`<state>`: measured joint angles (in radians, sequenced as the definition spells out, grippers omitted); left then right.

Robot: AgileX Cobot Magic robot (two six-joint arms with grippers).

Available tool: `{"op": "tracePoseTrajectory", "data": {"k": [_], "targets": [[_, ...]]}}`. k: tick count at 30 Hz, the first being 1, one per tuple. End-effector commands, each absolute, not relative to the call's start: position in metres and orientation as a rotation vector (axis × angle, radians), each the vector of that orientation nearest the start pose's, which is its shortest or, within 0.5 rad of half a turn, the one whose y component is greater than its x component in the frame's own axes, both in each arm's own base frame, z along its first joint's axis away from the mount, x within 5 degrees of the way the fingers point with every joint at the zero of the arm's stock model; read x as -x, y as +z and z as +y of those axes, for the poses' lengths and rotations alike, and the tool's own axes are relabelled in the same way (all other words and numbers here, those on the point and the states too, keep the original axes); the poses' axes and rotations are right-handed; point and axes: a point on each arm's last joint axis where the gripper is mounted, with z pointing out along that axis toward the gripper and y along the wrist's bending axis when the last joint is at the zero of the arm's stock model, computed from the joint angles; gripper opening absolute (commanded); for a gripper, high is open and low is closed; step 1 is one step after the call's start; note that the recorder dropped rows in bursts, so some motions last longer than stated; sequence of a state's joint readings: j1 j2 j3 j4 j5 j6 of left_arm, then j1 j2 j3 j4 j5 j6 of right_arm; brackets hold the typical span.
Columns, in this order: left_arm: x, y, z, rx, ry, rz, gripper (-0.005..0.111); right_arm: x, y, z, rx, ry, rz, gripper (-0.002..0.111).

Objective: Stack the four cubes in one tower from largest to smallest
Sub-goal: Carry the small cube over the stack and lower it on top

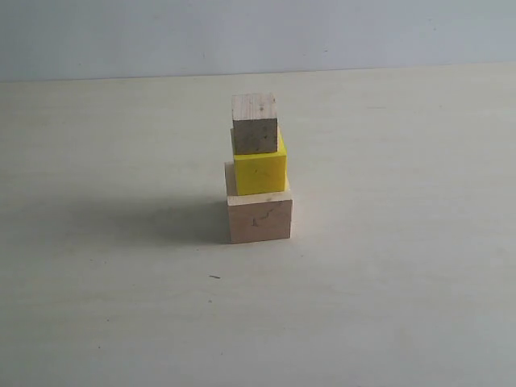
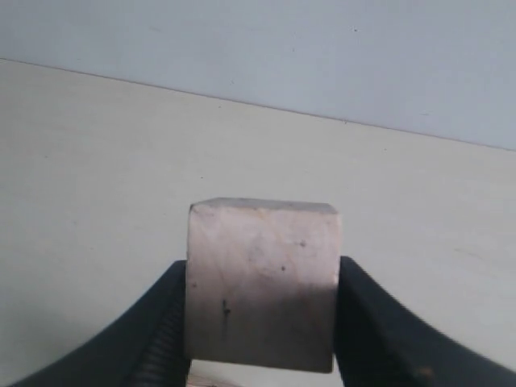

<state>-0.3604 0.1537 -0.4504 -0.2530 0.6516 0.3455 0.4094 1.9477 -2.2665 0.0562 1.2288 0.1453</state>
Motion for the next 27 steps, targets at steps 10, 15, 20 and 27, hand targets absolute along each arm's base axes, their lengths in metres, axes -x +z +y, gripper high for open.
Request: {"op": "tracePoseTrajectory", "data": {"k": [10,15,20,27], "targets": [[-0.035,0.292,-0.026,-0.518,-0.287,1.702,0.001,-0.377,0.438,0.167,0.37,0.311,2.349,0.0],[-0.036,0.291,-0.026,-0.515,-0.287,1.699,0.001,-0.363,0.442,0.179,0.424,0.279,2.336,0.0],[-0.038,0.288,-0.027,-0.51,-0.285,1.696,0.001,-0.352,0.447,0.188,0.47,0.236,2.309,0.0],[-0.038,0.288,-0.027,-0.511,-0.285,1.698,0.001,-0.342,0.455,0.188,0.476,0.288,2.297,0.0]]}}
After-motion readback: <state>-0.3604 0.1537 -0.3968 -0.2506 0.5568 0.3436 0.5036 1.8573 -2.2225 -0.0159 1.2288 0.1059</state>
